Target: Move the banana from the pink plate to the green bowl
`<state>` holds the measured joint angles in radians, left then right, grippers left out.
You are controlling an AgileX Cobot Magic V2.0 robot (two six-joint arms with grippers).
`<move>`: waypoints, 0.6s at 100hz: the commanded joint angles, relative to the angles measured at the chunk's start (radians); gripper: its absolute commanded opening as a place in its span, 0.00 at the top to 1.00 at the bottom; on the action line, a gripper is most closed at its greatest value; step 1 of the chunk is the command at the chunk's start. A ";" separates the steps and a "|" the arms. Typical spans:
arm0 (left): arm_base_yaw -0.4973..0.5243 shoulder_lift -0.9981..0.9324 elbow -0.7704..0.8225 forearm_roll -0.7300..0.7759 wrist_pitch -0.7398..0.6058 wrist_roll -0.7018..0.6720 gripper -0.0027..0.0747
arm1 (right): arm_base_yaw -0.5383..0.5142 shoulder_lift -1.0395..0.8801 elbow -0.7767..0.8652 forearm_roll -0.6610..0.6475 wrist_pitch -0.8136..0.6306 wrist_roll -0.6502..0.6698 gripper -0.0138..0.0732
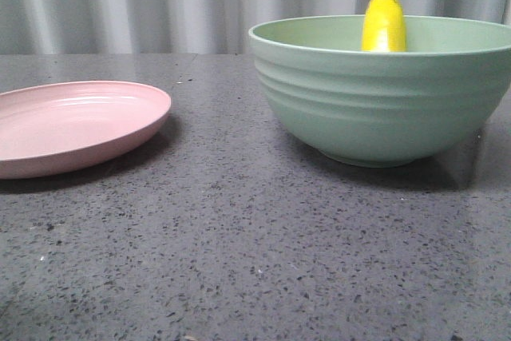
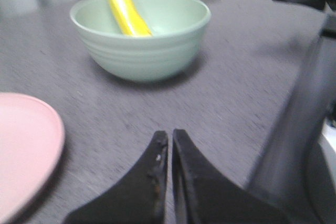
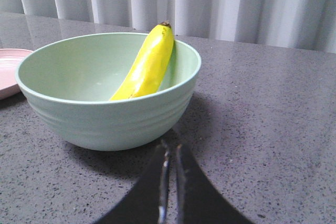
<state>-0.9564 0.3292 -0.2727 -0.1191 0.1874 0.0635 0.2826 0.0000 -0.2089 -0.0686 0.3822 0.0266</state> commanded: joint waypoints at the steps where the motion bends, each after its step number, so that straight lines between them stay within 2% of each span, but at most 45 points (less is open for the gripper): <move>1: 0.058 -0.033 0.053 0.014 -0.268 -0.007 0.99 | -0.004 0.013 -0.024 -0.013 -0.073 -0.008 0.92; 8: 0.125 -0.082 0.121 0.014 -0.370 -0.007 0.99 | -0.004 0.013 -0.024 -0.013 -0.073 -0.008 0.92; 17: 0.231 -0.149 0.193 0.014 -0.424 -0.007 0.99 | -0.004 0.013 -0.024 -0.013 -0.073 -0.008 0.92; 36: 0.464 -0.266 0.284 0.018 -0.424 -0.007 0.99 | -0.004 0.013 -0.024 -0.013 -0.073 -0.008 0.92; 47: 0.605 -0.314 0.282 0.018 -0.350 -0.007 0.99 | -0.004 0.013 -0.024 -0.013 -0.073 -0.008 0.92; 60: 0.723 -0.354 0.282 0.018 -0.269 -0.007 0.99 | -0.004 0.013 -0.024 -0.013 -0.073 -0.008 0.92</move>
<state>-0.2948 -0.0043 0.0011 -0.1031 -0.0768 0.0635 0.2826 0.0000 -0.2089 -0.0686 0.3839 0.0266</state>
